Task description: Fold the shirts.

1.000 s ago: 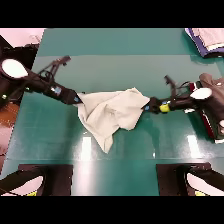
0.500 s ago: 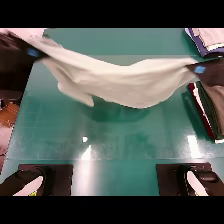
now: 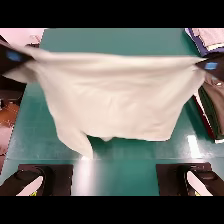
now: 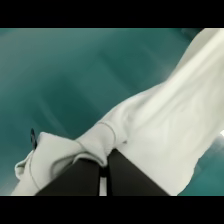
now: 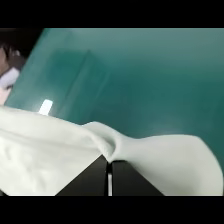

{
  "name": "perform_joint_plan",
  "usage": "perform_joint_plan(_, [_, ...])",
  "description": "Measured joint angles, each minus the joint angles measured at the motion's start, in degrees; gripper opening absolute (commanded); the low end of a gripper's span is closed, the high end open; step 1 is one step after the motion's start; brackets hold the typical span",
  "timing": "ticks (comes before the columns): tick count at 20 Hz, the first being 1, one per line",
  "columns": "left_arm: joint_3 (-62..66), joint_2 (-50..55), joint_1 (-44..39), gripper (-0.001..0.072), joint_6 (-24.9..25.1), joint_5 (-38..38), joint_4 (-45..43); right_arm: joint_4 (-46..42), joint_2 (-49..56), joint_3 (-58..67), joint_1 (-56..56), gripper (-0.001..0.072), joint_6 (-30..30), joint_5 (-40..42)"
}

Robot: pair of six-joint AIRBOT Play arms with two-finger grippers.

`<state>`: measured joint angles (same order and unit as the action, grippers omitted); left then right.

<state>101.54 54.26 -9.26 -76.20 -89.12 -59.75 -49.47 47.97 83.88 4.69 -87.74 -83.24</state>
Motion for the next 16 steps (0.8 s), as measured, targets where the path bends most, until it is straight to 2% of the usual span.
perform_joint_plan(4, [-20.04,-0.09,0.0,0.0026,2.16,6.36,-0.07,-0.31,11.56,-5.25,-4.94,0.0015,-0.37,0.74])
perform_joint_plan(8, [-33.75,3.41,0.0,0.0027,4.55,18.69,-2.16,-0.24,23.06,-9.73,-7.52,0.0019,0.74,9.42])
perform_joint_plan(9, [-35.06,5.07,0.0,0.0079,4.81,21.16,-2.8,-0.22,25.29,-9.84,-7.78,0.0101,0.87,11.63])
perform_joint_plan(10, [-35.8,6.95,0.0,0.0358,5.03,23.76,-3.15,-0.2,27.28,-9.49,-7.96,0.038,1.05,13.55])
perform_joint_plan(11, [-35.95,8.92,0.0,0.053,5.03,25.99,-3.5,-0.13,29.22,-8.55,-7.98,0.0481,1.36,15.15])
perform_joint_plan(13, [-34.69,12.28,0.46,0.053,4.44,28.59,-4.0,0.0,32.02,-5.81,-7.63,0.0478,1.73,16.2])
perform_joint_plan(14, [-33.57,13.62,1.16,0.053,4.0,29.05,-4.2,-0.02,32.68,-4.39,-7.15,0.0433,1.97,16.13])
perform_joint_plan(16, [-31.17,15.21,3.8,0.053,3.39,28.04,-4.52,-0.04,32.63,-2.05,-5.79,0.0428,3.13,14.56])
